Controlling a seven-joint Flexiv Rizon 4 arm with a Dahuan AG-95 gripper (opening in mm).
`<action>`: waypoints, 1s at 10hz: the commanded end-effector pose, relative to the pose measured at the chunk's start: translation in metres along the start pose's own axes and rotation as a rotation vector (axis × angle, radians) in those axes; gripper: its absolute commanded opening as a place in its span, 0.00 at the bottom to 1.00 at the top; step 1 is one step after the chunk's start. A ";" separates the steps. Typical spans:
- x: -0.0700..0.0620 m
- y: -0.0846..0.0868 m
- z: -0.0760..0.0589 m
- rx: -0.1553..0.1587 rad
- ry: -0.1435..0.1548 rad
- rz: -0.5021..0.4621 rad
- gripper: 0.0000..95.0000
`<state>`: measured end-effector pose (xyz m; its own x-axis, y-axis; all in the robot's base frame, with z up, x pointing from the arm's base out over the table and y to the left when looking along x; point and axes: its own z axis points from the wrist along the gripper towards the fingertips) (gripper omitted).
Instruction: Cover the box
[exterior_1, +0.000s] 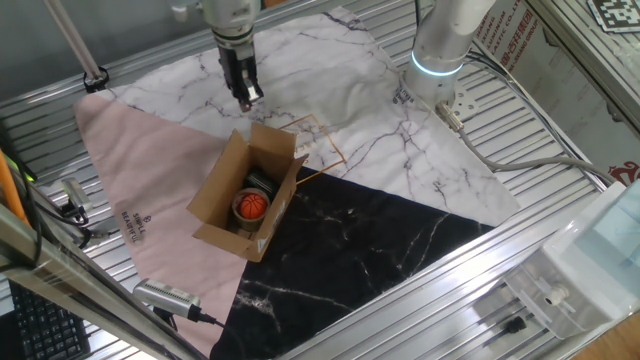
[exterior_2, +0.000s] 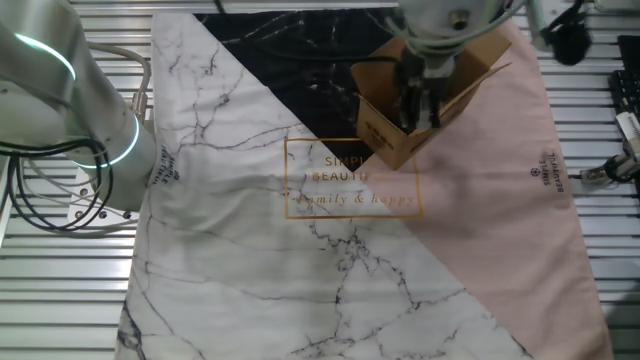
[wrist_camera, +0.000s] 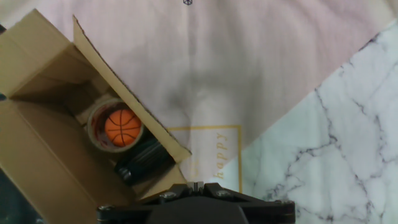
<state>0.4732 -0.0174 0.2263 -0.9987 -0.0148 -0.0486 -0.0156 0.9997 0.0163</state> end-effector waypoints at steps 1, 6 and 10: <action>0.042 0.000 0.008 0.002 -0.013 0.002 0.00; 0.060 0.015 0.024 -0.001 -0.011 0.020 0.00; 0.047 0.034 0.036 0.000 -0.014 0.024 0.00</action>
<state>0.4267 0.0182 0.1885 -0.9978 0.0108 -0.0651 0.0097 0.9998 0.0180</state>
